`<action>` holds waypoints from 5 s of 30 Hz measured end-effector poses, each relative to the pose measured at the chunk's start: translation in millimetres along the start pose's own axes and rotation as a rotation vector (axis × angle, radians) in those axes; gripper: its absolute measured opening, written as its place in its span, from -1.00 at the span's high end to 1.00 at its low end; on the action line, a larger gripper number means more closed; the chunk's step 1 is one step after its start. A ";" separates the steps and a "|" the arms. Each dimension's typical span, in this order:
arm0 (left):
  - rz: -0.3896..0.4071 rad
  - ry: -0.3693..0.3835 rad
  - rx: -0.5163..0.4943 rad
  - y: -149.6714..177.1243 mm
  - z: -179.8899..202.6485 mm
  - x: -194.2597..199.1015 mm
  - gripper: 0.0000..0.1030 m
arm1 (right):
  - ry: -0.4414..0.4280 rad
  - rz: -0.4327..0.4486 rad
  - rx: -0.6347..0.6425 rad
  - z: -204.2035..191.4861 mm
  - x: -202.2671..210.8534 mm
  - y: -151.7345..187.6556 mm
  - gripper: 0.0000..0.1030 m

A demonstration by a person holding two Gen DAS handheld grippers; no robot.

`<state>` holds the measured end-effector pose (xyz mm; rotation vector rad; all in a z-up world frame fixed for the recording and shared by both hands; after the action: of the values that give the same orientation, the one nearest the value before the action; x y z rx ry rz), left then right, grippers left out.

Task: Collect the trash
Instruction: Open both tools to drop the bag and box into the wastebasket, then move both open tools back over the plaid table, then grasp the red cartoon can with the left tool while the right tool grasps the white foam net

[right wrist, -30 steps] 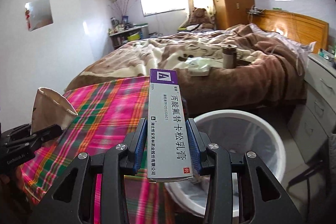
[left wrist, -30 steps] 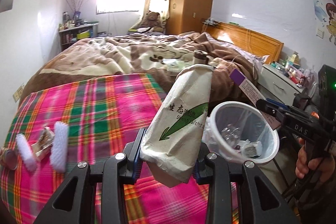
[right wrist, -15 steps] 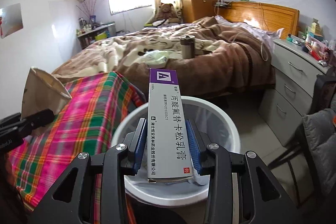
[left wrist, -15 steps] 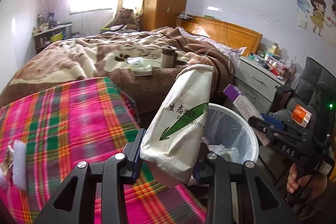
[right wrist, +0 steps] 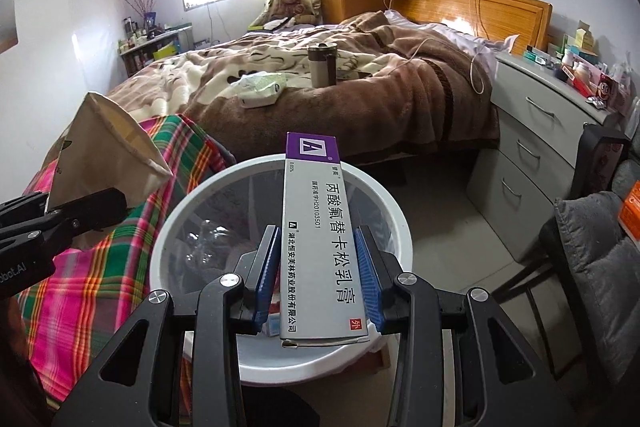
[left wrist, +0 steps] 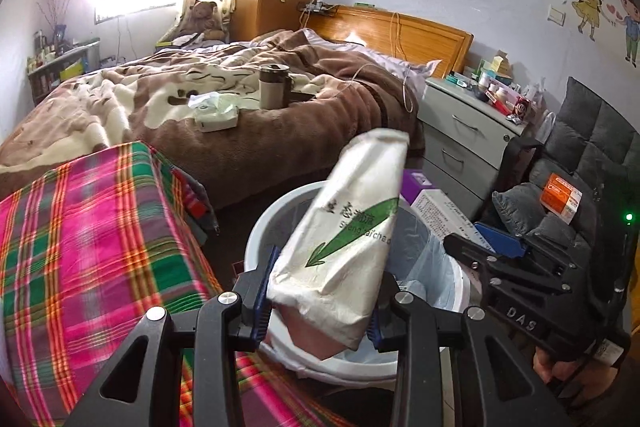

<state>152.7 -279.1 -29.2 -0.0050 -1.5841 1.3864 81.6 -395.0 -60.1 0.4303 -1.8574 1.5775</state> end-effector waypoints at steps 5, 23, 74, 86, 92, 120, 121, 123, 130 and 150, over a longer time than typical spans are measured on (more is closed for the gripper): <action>-0.028 0.005 -0.006 1.3 3.5 -12.2 0.15 | 0.023 -0.042 0.007 4.8 -9.9 5.4 0.24; 0.028 -0.027 0.040 0.7 -17.7 16.5 -0.17 | 0.013 -0.015 -0.009 -1.9 -2.8 4.6 -0.04; 0.168 -0.582 0.442 116.8 -291.6 224.7 -0.21 | -0.427 0.009 0.259 -264.5 14.8 7.0 -0.04; 0.169 -0.692 0.548 152.0 -356.6 264.7 -0.26 | -0.514 -0.055 0.322 -335.4 4.6 17.5 -0.04; 0.174 -0.717 0.632 171.0 -391.0 280.0 -0.31 | -0.546 -0.105 0.332 -362.7 -3.2 26.8 -0.04; 0.122 -0.668 0.871 206.8 -494.4 269.7 -0.31 | -0.533 -0.228 0.339 -421.2 -40.3 32.7 -0.04; 0.116 -0.664 0.871 206.2 -495.2 267.0 -0.31 | -0.531 -0.231 0.343 -421.8 -40.7 33.5 -0.04; 0.103 -0.662 0.869 205.2 -497.3 262.2 -0.32 | -0.534 -0.241 0.348 -423.5 -41.5 35.4 -0.04; 0.076 -0.671 0.835 198.2 -493.6 253.1 -0.32 | -0.513 -0.258 0.341 -418.3 -43.7 38.2 -0.04; -0.003 -0.645 0.790 194.9 -492.3 222.9 -0.15 | -0.488 -0.235 0.373 -416.9 -42.3 37.9 0.30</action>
<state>249.3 282.4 -103.1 0.9976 -1.3935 2.0515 199.8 7.5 -91.4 1.2485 -1.7537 1.7615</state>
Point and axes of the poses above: each gripper's, at about its wrist camera, not at the fingertips, and x roughly against the way its jaws point, z to its right, y to its underside, the point moved 5 cm from there along -x, roughly the way its jaws point, and after that the axes turned 1 degree about y, right-handed, at the moved point
